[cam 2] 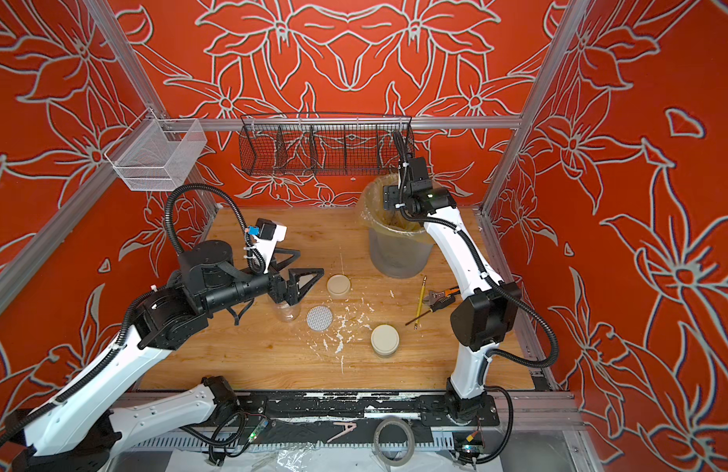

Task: Empty moldy tea leaves from jars
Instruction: Pour the moldy tea leaves from the jar into the trash bin.

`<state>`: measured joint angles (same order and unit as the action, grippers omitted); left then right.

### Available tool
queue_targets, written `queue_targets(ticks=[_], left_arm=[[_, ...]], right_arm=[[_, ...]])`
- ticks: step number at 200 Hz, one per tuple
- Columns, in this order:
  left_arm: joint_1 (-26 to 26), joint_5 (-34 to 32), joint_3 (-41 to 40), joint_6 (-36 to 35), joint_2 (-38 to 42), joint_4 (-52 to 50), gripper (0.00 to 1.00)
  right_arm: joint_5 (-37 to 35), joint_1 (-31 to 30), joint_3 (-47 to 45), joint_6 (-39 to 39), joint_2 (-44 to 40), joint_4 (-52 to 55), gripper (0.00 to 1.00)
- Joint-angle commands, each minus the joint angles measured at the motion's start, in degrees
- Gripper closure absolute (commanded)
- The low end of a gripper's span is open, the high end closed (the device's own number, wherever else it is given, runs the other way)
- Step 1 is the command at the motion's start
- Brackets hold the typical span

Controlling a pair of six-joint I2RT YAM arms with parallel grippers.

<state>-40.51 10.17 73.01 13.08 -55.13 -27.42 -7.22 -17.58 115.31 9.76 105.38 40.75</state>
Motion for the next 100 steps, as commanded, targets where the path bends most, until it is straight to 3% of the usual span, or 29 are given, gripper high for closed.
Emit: queue_targets(ticks=[1,67,100], left_arm=[[-0.09,0.2,0.29,0.18,-0.09,0.0,0.03],[-0.14,0.46,0.38,0.54,-0.32,0.26,0.02],[-0.14,0.78,0.38,0.72,-0.49,0.26,0.03]], right_arm=[[0.01,0.36,4.29,-0.97,1.75,2.52,0.67],[1.51,0.35,3.52,1.2,-1.14,1.84,0.67],[3.08,0.36,-1.92,0.78,-5.89,-2.38,0.67]])
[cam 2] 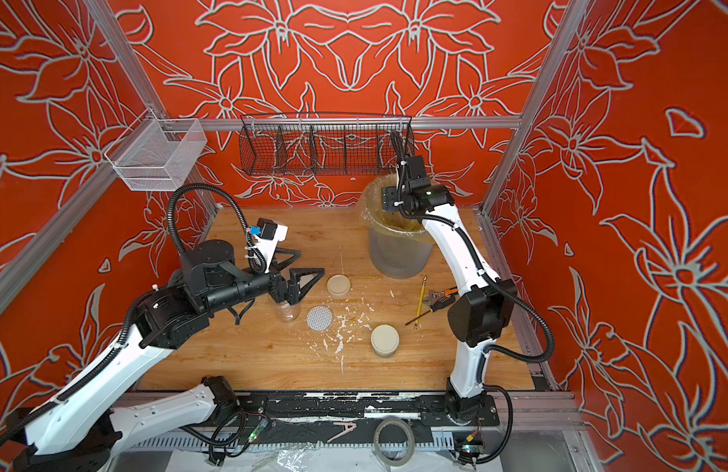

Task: Empty moldy tea leaves from jars
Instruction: Pour the moldy tea leaves from the jar into the trash bin.

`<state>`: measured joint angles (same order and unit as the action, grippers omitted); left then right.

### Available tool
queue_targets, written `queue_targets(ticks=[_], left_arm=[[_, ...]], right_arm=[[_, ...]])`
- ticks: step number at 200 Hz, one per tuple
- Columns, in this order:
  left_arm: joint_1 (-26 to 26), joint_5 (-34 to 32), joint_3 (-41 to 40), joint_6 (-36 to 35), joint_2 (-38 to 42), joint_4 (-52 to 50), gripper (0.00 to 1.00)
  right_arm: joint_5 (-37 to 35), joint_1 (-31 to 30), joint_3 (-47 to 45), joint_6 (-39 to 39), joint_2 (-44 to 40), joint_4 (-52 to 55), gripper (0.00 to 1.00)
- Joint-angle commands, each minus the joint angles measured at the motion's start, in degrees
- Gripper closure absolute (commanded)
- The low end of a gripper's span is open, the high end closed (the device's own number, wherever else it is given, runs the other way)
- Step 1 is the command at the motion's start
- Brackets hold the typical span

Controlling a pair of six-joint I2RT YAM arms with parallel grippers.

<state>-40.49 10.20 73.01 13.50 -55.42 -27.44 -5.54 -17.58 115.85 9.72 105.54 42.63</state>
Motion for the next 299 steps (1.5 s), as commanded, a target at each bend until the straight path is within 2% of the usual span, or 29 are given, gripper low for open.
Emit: queue_targets(ticks=[1,43,96,122,189,238,299], left_arm=[[-0.18,0.78,0.38,0.35,-0.21,0.28,0.03],[-0.2,1.44,0.46,0.56,-0.4,1.07,0.02],[-0.2,1.66,0.29,1.35,-0.3,1.16,0.03],[-0.23,1.66,0.22,1.52,-0.19,0.92,0.02],[-0.2,0.91,-0.06,1.19,0.18,0.98,0.03],[-0.2,1.14,-0.27,1.26,-0.22,1.51,0.03],[-0.23,2.55,0.2,1.27,-0.7,2.54,0.03]], right_arm=[[1.4,0.36,-2.6,0.83,-6.22,-4.42,0.67],[-1.79,0.36,-5.67,0.96,-8.69,-6.52,0.72],[-2.05,0.27,15.56,-0.27,6.23,16.76,0.69],[-1.13,0.25,18.97,0.46,8.81,20.26,0.68],[-0.79,0.12,16.09,0.98,6.33,16.8,0.68],[0.28,0.05,4.93,3.09,-2.07,7.83,0.69],[-0.31,-0.43,-2.84,4.75,-11.96,0.77,0.73]])
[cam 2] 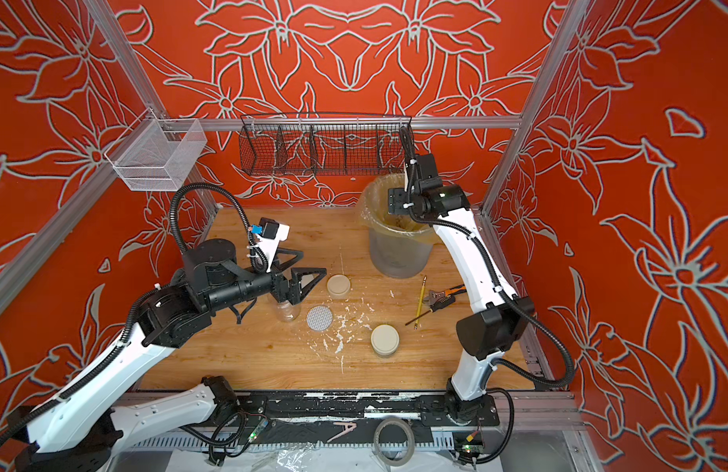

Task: Empty moldy tea leaves from jars
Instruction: Pour the moldy tea leaves from the jar into the trash bin.

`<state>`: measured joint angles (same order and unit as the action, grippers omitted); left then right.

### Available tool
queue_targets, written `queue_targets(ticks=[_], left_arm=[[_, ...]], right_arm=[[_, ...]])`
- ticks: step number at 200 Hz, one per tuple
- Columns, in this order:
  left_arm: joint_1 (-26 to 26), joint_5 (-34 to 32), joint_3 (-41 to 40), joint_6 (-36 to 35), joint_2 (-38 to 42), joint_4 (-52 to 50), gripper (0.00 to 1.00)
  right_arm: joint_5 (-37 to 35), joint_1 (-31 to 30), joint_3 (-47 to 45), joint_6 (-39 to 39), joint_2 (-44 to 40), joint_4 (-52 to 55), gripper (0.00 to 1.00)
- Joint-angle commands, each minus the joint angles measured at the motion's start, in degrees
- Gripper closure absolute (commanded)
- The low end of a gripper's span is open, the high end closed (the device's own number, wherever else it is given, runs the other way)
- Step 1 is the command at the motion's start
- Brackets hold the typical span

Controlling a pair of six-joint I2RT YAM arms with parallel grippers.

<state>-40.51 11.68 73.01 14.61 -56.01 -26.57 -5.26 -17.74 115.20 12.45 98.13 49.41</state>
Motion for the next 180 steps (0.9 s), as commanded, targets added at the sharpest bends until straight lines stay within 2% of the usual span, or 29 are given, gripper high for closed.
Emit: queue_targets(ticks=[1,63,94,140,180], left_arm=[[-0.24,1.06,0.2,0.15,-0.09,1.73,0.03],[-0.27,2.14,0.84,0.15,-2.53,2.13,0.03],[-0.25,2.64,0.65,0.15,-2.29,2.29,0.03],[-0.35,2.67,0.73,-0.12,-2.46,1.97,0.03],[-0.36,1.77,0.2,-0.53,-2.01,1.0,0.02]], right_arm=[[-0.62,-0.28,-2.26,2.03,-4.67,-6.08,0.73],[-1.05,-0.38,-0.07,1.14,-3.73,-4.03,0.74],[-2.2,-0.54,4.14,-0.69,0.57,-0.39,0.76],[-4.43,-1.76,15.56,-3.45,10.49,10.9,0.76],[-5.02,-2.13,10.8,-3.68,10.7,8.01,0.76]])
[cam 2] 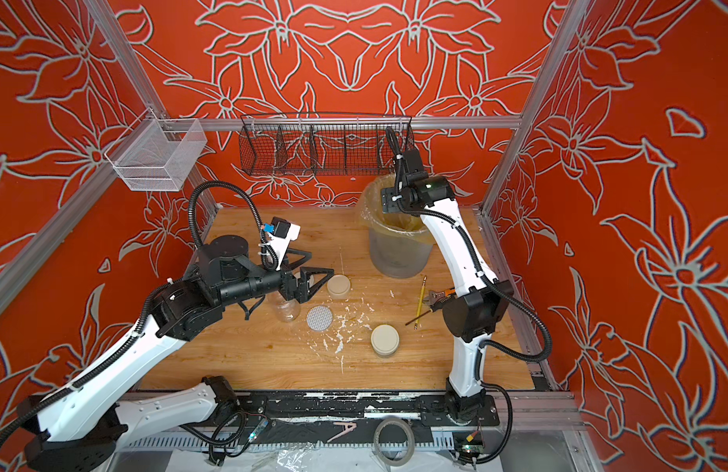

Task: Empty moldy tea leaves from jars
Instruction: Pour the moldy tea leaves from the jar into the trash bin.

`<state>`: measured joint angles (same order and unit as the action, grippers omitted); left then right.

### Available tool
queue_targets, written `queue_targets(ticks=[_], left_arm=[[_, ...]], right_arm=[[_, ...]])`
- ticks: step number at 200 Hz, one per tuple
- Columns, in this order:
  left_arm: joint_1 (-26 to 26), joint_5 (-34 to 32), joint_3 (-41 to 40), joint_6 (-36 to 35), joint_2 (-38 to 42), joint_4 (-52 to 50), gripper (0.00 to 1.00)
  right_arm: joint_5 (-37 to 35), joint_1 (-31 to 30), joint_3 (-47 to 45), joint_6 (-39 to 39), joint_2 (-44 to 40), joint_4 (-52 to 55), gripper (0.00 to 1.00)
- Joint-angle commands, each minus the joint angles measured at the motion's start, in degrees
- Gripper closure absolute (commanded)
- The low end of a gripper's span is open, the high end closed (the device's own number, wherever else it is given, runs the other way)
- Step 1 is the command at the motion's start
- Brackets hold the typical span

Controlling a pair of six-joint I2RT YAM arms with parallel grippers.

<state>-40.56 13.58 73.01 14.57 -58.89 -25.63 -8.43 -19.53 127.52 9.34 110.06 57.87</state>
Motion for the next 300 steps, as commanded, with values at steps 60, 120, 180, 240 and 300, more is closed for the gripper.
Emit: queue_targets(ticks=[60,120,180,240,300], left_arm=[[-0.31,-0.36,0.04,-0.65,1.25,0.23,0.03],[-0.32,-0.15,0.02,-0.54,0.89,0.32,0.03],[-0.31,-0.11,-1.01,0.35,1.85,0.29,0.03],[-0.31,0.39,-0.76,0.11,1.86,0.62,0.03],[-0.31,0.53,-1.42,0.46,1.85,0.83,0.03]], right_arm=[[-4.3,-0.71,-0.56,-1.22,-1.43,0.51,0.76],[-20.69,-5.67,3.2,-8.33,0.84,4.79,0.77],[-20.97,-6.12,3.71,-7.98,1.06,3.35,0.77],[-1.78,-1.67,1.01,4.62,-1.28,-1.65,0.77],[0.61,0.01,1.88,17.78,0.92,-2.45,0.76]])
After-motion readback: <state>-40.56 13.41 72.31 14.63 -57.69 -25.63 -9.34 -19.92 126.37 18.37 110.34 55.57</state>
